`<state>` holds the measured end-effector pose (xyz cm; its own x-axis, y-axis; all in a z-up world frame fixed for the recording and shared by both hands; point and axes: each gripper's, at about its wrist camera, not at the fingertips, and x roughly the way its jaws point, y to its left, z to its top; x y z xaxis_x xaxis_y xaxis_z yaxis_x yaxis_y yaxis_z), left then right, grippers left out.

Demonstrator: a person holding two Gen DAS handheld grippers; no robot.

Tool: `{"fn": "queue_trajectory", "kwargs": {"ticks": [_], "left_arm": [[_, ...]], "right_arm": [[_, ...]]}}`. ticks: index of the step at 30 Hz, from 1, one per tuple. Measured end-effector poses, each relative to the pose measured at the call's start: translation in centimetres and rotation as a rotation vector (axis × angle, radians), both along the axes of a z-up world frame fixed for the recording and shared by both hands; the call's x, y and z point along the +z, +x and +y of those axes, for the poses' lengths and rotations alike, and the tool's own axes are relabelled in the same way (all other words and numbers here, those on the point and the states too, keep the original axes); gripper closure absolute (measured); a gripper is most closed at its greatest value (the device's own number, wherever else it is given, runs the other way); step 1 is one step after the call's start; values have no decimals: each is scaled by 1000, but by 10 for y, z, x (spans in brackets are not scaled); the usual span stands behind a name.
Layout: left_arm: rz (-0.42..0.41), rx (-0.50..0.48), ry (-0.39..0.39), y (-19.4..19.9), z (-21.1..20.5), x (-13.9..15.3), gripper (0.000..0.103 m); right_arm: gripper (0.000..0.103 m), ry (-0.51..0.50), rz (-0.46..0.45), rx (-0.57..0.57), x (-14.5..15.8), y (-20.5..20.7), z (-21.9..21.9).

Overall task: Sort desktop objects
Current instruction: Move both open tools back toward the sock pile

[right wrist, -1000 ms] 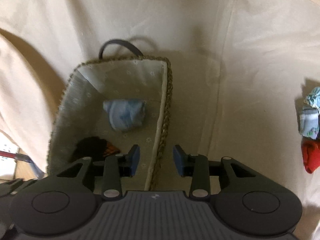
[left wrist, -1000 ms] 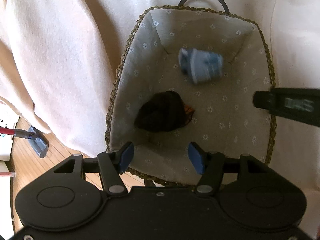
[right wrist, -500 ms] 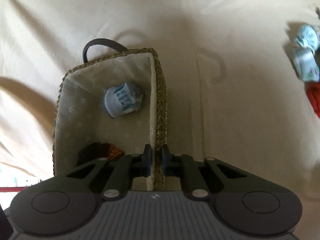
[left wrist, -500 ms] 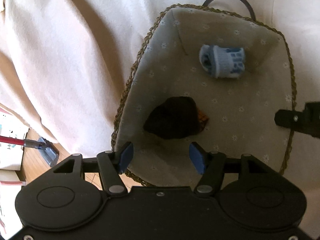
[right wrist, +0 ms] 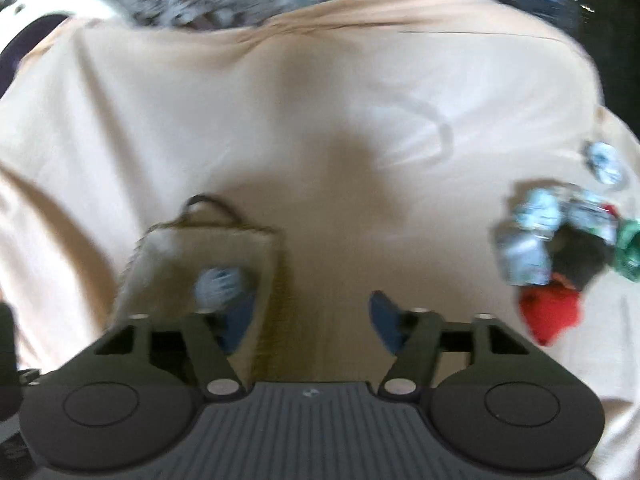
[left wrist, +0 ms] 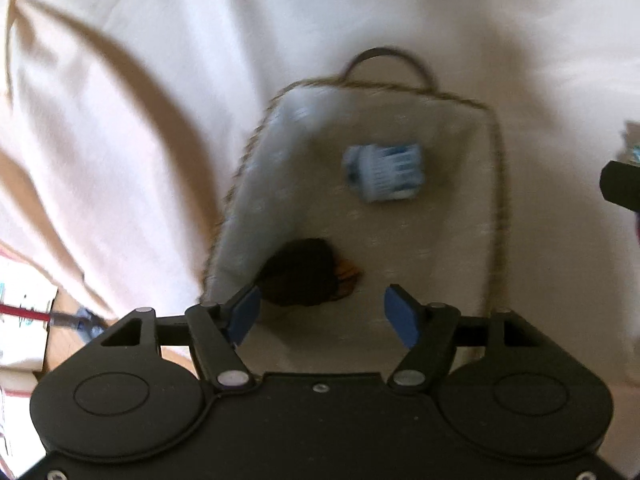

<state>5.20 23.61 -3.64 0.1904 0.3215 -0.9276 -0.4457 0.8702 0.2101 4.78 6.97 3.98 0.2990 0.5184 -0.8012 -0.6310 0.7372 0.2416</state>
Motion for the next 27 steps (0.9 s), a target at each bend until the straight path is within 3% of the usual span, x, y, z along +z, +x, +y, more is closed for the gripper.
{"fn": "queue_trajectory", "kwargs": {"ticks": [9,16,22,27], "left_arm": [[13,-228,-28,36,-105,-3,34],[6,-363,-56,80,-182,-28,34],[-32,-392,-67,141,-211,-47,34],[-55,-414,-17,184,-229,-64,34]], "right_arm": [[26,-148,44,-332,-63,69,-120],[26,-128,173,-527,-108,111,-217],[26,-121,167,-596,-113,152,-252],[26,-143,130,-577,-113,182,-253]]}}
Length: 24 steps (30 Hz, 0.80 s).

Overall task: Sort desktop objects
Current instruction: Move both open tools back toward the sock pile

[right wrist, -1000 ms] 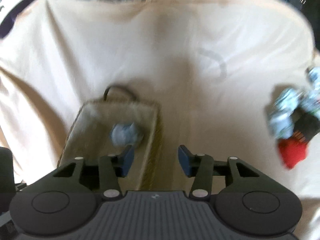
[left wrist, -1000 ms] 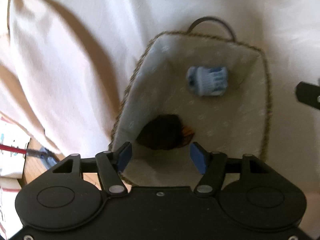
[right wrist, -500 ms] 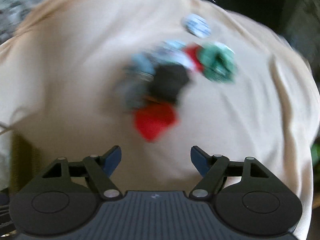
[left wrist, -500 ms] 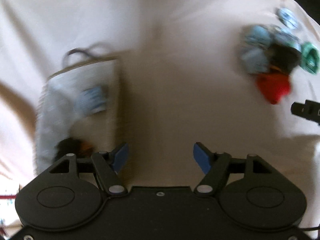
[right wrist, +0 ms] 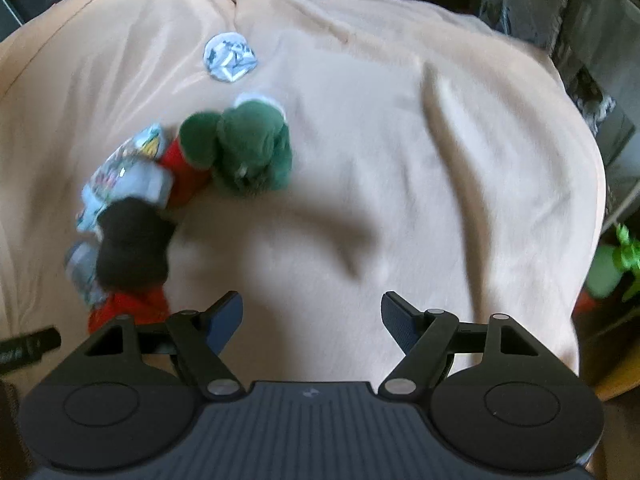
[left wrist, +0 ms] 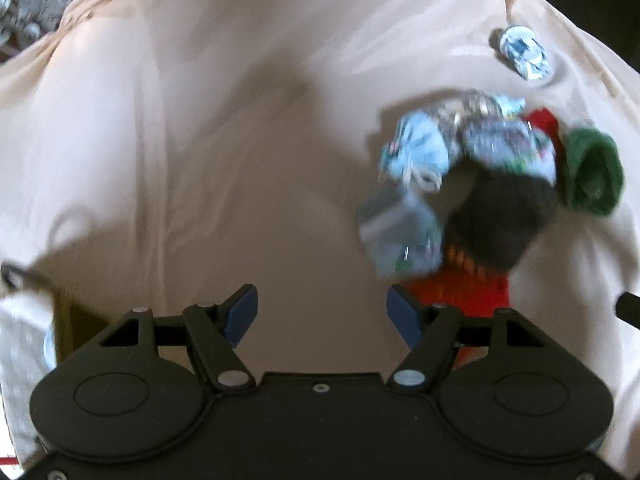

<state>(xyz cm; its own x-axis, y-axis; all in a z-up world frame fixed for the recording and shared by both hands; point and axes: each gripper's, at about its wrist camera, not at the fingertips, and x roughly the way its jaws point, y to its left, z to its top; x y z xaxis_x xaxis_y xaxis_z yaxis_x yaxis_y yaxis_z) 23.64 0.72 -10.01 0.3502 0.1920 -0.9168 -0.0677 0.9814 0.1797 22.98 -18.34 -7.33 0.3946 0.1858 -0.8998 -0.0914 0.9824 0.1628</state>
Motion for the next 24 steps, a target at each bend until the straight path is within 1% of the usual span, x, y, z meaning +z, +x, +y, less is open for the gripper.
{"fn": "queue_trajectory", "kwargs": {"ticks": [3,5,6,8,10,11,12,13,15,17,19,20,22,23,24], "left_arm": [[-7,-12,1,19,-8,-8,34],[22,-6,2,30,-11,-20,34],[33,0,-4,34,-12,-25,32],[27,6,-3,39,-13,-32,25],[2,4,28,41,-16,-30,13],[-6,-5,39,41,-17,-30,12],[-13,-15,38,42,-18,-30,10],[-17,-20,37,42,-19,-31,6],[-26,-21,40,39,-19,-32,2],[-30,-38,17,34,-20,-32,2],[-12,-49,-8,39,-24,-36,2],[7,-58,-31,41,-25,-40,2],[84,-69,-76,46,-28,-52,2],[104,-47,-87,46,-28,-59,2],[80,-27,-101,44,-26,-58,2]], "right_arm": [[26,16,-46,10,13,17,-3],[26,29,-74,26,22,31,-2],[26,38,-81,32,25,40,-2],[26,64,-85,38,27,57,2],[26,80,-77,38,27,72,4],[26,79,-72,36,25,81,7],[26,70,-70,33,24,88,10],[26,60,-71,32,22,97,14],[26,45,-81,33,23,114,23],[26,41,-92,40,24,135,35],[26,37,-103,53,24,155,47],[25,27,-102,64,23,166,54],[25,2,-92,84,19,187,69],[25,-8,-89,97,16,197,78],[25,-16,-88,109,14,204,84]]}}
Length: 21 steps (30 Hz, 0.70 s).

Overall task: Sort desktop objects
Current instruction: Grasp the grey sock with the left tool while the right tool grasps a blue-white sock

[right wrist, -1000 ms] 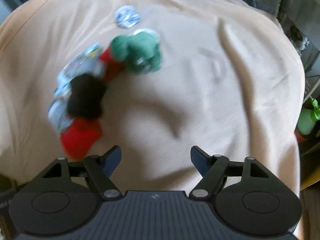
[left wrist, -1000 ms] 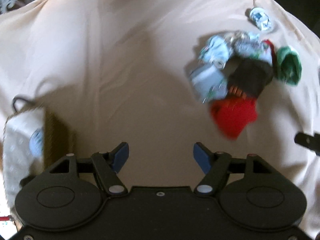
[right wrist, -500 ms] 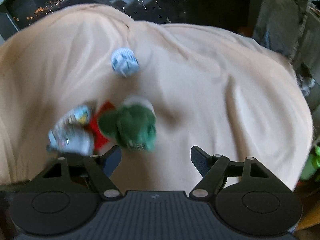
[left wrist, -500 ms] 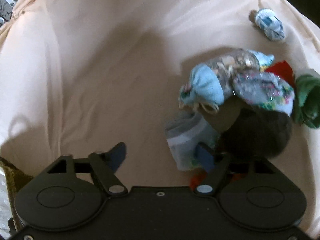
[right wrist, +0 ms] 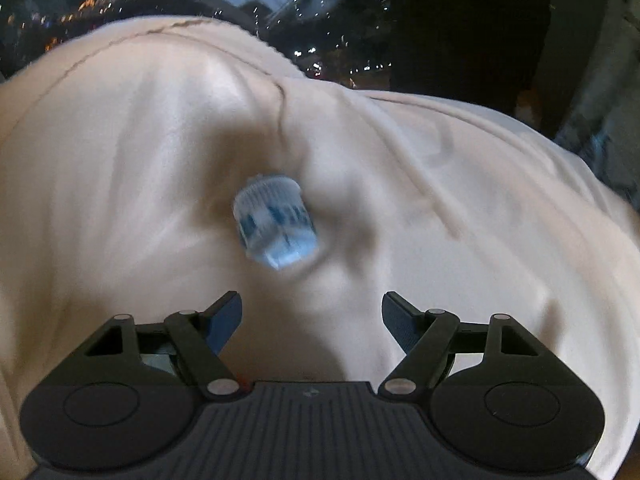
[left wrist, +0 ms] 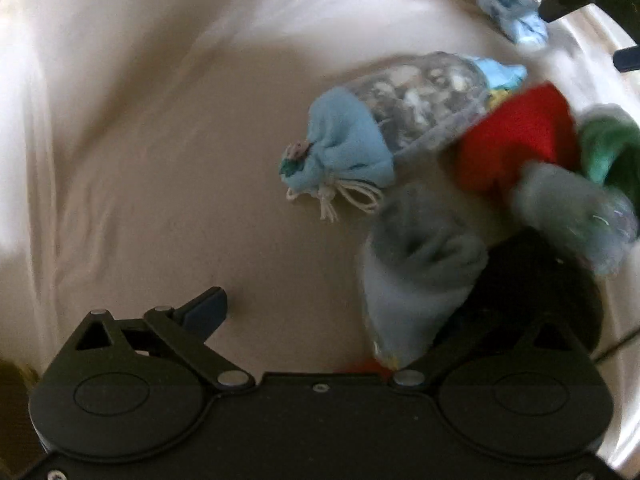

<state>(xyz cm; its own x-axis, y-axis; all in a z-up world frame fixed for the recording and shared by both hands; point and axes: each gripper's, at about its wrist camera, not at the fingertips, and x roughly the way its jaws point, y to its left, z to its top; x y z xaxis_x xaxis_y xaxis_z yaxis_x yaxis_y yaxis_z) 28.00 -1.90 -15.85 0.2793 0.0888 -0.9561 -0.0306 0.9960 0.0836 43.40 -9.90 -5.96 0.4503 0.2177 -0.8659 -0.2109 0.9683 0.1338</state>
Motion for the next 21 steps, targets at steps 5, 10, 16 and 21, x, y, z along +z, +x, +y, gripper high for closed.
{"fn": "queue_trajectory", "kwargs": {"ticks": [5,10,16,21], "left_arm": [[-30,-5,-33,-8,6,0,2],[-26,-6,-45,-10,7,1,2],[-42,-10,-49,-16,6,4,2],[-20,0,-82,-15,11,8,4]], "right_arm": [[25,-42,-5,21,-15,30,29],[48,-54,52,12,-36,47,44],[82,-140,28,59,-37,34,50],[85,-82,59,33,-17,9,18]]}}
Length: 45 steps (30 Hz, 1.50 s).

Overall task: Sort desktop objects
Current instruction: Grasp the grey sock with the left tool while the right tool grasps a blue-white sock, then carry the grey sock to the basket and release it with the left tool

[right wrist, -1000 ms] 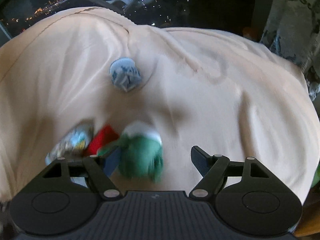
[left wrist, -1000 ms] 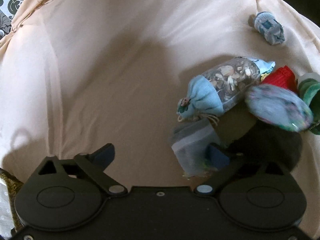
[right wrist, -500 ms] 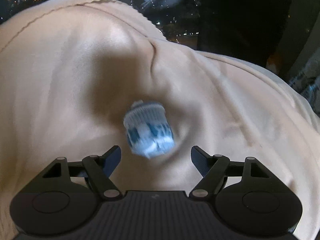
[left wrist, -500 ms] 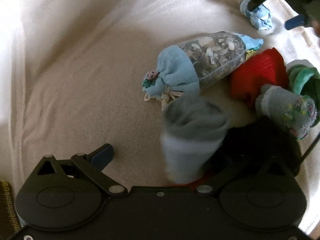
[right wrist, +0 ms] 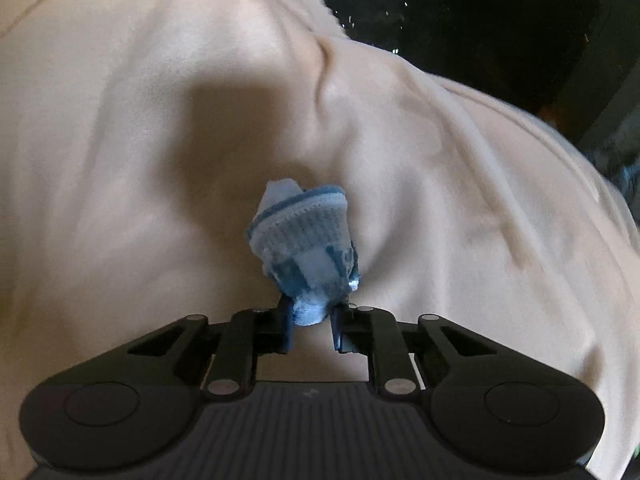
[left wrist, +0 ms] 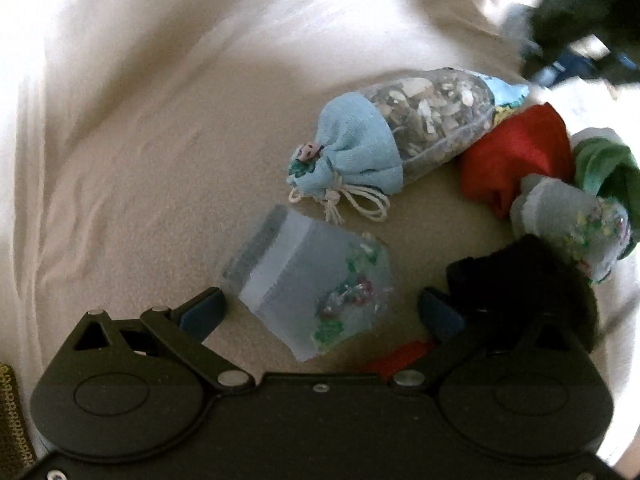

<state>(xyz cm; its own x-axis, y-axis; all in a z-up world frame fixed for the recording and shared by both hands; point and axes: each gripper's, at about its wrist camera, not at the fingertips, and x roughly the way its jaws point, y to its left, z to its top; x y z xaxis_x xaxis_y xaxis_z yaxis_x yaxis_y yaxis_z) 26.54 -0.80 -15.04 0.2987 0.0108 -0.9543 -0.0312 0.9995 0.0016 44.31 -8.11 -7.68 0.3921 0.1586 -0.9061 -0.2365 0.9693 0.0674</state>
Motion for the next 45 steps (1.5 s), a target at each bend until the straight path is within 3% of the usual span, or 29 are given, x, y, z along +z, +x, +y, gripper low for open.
{"fn": "queue_trajectory", "kwargs": {"ticks": [2,3,6,13,19,22,29,37,45], "left_arm": [[5,8,-13,3,5,6,17],[-2,14,-17,4,8,12,37],[12,33,-45,11,18,23,46],[7,89,-7,-5,27,49,48],[53,113,58,-64,31,73,48],[74,119,84,-73,48,75,48],[78,138,150,-125,70,94,48],[29,125,181,-162,83,112,48],[30,132,156,-196,105,127,47]], "right_arm": [[85,14,-13,-33,11,-17,-22],[85,15,-25,-50,16,-27,-33],[85,12,-60,-107,25,-63,-68],[84,95,-5,-213,21,-141,-124],[84,141,121,-199,8,-198,-120],[84,138,143,-168,6,-229,-108],[84,58,103,-75,24,-283,-87],[84,34,41,-13,59,-312,-77],[83,87,70,55,77,-341,-74]]}}
